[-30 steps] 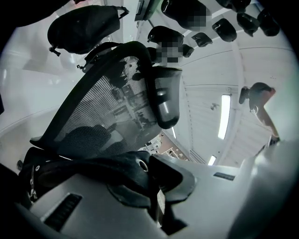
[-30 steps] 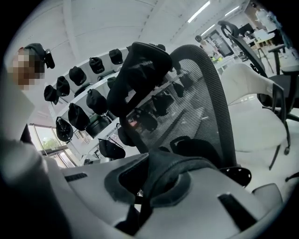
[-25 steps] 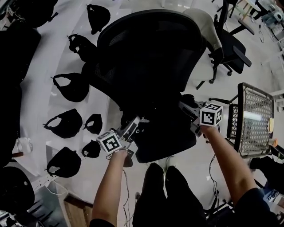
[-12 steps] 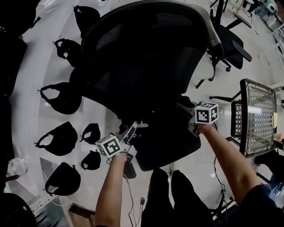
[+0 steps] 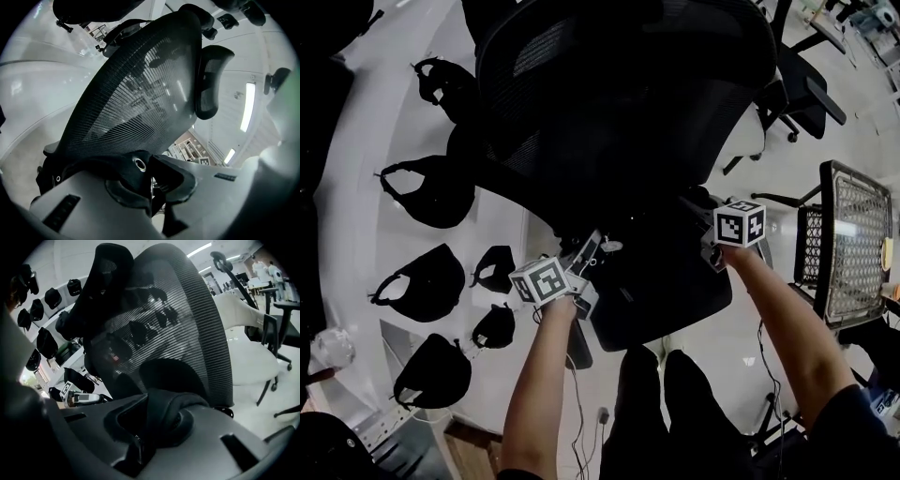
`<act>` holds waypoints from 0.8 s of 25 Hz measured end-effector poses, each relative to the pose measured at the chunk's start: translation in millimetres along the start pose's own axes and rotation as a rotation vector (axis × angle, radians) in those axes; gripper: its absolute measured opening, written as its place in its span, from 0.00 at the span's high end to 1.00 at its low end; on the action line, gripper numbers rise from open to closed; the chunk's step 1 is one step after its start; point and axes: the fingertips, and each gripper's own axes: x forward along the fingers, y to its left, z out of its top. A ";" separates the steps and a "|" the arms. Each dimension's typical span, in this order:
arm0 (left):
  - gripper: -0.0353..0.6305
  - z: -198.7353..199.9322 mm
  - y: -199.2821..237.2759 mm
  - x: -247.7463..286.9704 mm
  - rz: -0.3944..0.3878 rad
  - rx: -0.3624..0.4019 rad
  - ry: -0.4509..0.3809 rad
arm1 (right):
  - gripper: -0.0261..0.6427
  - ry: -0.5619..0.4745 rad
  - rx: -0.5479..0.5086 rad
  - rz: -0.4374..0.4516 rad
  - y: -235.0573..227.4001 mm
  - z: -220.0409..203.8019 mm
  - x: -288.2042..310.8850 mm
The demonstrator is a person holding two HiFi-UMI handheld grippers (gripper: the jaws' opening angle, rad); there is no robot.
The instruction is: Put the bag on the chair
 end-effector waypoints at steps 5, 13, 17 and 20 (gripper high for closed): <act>0.87 -14.0 17.4 -0.9 0.056 0.020 0.028 | 0.86 0.049 -0.008 -0.028 -4.2 -13.8 11.1; 0.63 -52.6 27.2 -14.9 0.130 0.153 0.134 | 0.69 0.078 0.011 -0.106 -17.0 -45.2 1.5; 0.53 -56.6 30.6 -32.1 0.219 0.177 0.130 | 0.57 0.121 -0.021 -0.079 -9.6 -55.3 -11.1; 0.51 -64.9 24.7 -43.8 0.252 0.193 0.146 | 0.47 0.137 -0.041 -0.092 -9.6 -56.8 -29.3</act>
